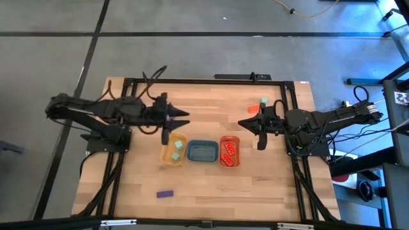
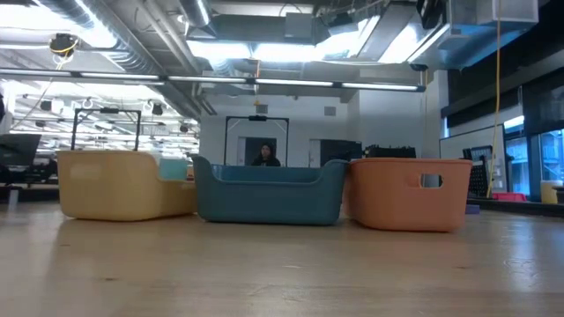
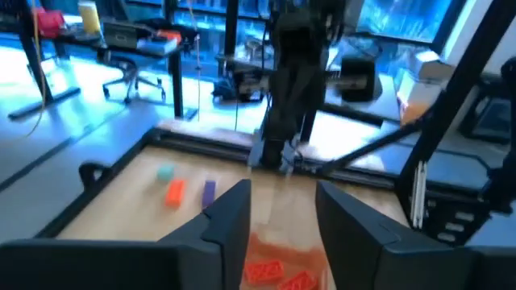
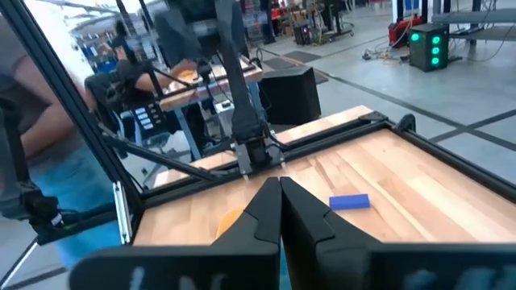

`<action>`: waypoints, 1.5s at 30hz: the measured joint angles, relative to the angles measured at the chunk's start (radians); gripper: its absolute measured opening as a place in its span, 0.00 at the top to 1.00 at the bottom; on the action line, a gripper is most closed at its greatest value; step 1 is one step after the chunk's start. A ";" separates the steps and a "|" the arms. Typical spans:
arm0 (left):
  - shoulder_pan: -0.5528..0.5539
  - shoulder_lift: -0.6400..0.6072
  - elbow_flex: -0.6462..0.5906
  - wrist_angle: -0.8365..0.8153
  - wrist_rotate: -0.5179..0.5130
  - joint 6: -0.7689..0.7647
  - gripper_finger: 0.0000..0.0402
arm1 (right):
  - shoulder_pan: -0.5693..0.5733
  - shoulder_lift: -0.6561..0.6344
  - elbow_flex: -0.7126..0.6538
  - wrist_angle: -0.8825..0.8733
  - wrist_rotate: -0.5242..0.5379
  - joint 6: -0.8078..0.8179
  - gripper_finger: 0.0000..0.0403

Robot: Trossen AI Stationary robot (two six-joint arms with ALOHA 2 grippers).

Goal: Sort & place blocks by color
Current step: Put the blue block into the yellow bin

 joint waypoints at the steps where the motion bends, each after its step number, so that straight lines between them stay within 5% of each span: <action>1: -0.001 -0.009 -0.026 0.024 0.001 0.000 0.70 | 0.000 0.000 0.000 0.004 0.000 0.001 1.00; 13: -0.008 -0.043 -0.252 0.382 0.060 -0.073 0.99 | 0.000 -0.001 0.000 0.007 0.000 0.001 1.00; 38: -0.011 -0.077 -0.272 0.407 0.058 -0.047 1.00 | 0.000 -0.002 0.000 0.111 0.005 0.001 0.96; 45: 0.017 -0.127 -0.272 0.365 0.058 -0.045 1.00 | -0.015 -0.002 0.000 0.150 0.152 0.005 0.90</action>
